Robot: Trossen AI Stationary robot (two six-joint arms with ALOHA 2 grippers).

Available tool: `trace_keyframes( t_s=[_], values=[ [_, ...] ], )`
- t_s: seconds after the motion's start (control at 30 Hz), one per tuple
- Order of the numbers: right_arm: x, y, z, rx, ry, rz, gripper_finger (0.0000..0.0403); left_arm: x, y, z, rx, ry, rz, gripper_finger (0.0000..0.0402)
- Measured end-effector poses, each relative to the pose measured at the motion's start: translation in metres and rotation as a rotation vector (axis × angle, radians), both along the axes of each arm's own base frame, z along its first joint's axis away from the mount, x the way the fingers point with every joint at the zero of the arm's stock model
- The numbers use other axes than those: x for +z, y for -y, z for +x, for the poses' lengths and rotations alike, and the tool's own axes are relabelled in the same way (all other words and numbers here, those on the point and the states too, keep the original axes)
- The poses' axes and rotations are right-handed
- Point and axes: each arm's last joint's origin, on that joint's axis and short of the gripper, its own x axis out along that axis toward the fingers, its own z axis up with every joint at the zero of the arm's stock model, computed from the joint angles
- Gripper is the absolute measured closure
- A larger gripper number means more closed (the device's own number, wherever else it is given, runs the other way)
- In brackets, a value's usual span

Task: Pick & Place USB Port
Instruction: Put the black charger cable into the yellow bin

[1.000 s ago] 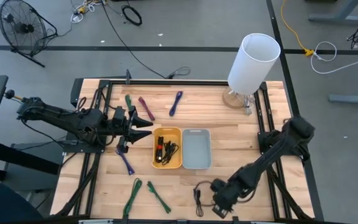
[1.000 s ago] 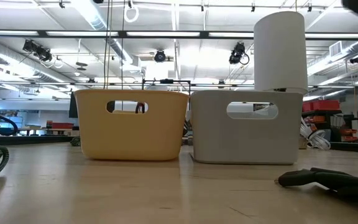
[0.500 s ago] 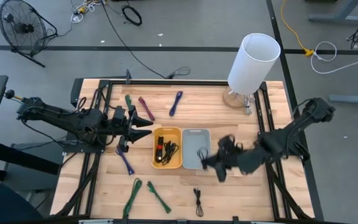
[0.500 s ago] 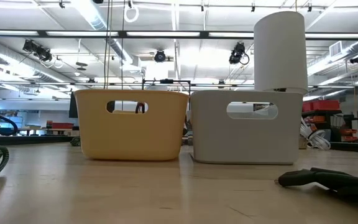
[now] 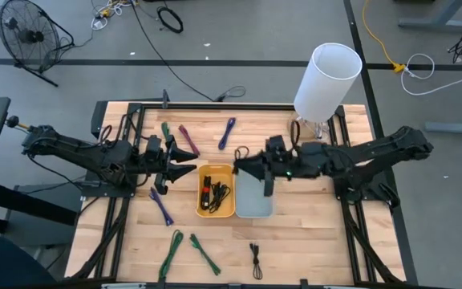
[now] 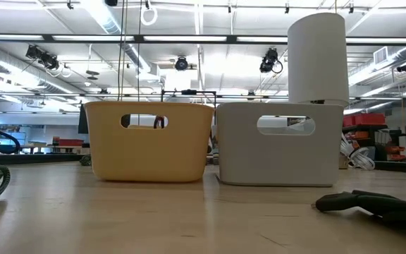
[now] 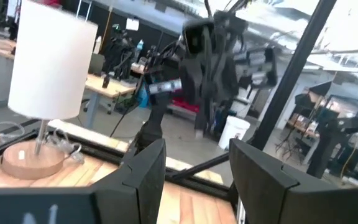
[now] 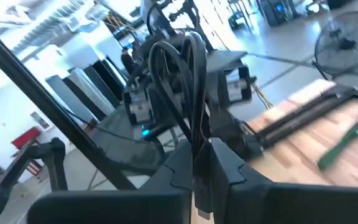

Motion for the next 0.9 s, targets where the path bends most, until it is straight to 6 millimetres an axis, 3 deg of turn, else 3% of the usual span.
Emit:
trace_keyframes(
  t_s=[0.43,0.9],
  values=[
    [-0.018,0.026,0.038,0.081,0.083,-0.018,0.0388,-0.005,-0.007,0.018,0.035,0.023,-0.026,0.0220],
    [-0.023,0.036,0.043,0.088,0.060,-0.018,0.0388,-0.017,-0.016,0.045,-0.035,0.040,-0.079,0.0220]
  ],
)
